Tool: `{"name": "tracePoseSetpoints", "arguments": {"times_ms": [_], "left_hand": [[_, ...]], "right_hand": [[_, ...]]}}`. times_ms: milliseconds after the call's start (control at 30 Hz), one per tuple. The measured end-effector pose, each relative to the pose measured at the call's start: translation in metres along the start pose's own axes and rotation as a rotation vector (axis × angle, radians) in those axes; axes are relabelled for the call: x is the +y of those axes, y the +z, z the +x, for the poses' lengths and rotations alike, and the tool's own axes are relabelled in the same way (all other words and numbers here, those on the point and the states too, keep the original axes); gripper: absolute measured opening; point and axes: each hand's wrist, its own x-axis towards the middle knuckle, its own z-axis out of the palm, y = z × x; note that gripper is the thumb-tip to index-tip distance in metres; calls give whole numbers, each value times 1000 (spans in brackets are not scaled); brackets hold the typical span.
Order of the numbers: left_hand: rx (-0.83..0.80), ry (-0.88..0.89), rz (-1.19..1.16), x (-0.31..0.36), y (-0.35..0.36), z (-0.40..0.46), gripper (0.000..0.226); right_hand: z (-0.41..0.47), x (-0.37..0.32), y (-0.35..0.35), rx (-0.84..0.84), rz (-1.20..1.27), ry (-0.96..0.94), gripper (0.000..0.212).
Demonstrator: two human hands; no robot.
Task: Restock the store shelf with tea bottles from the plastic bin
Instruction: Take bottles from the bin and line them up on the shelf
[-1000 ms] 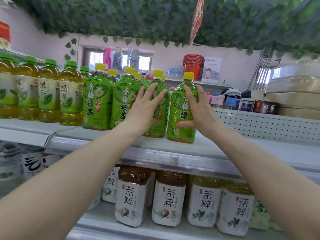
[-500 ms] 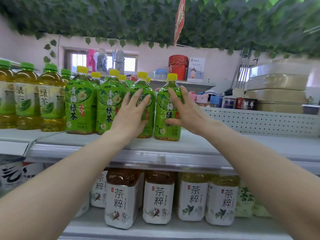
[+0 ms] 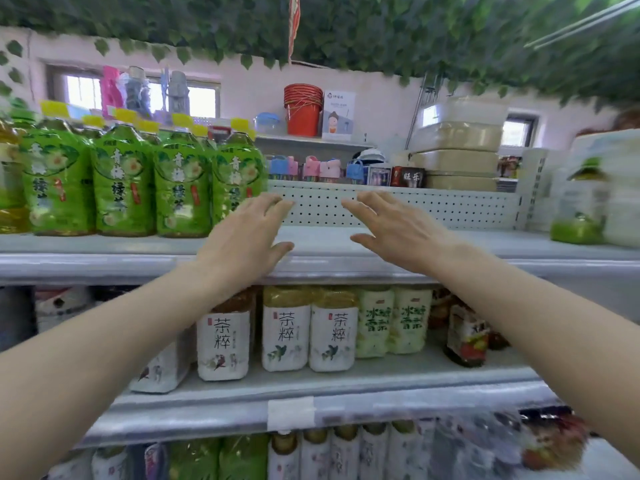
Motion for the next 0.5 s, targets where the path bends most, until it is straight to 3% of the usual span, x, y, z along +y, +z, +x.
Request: {"name": "tracePoseSetpoints", "arguments": {"times_ms": [367, 500], "left_hand": [[-67, 180, -171, 241, 61, -22, 59], [-95, 240, -269, 331, 97, -30, 57]], "right_hand": [[-258, 113, 1, -73, -67, 60, 62], [-360, 147, 7, -177, -65, 111, 60]]}}
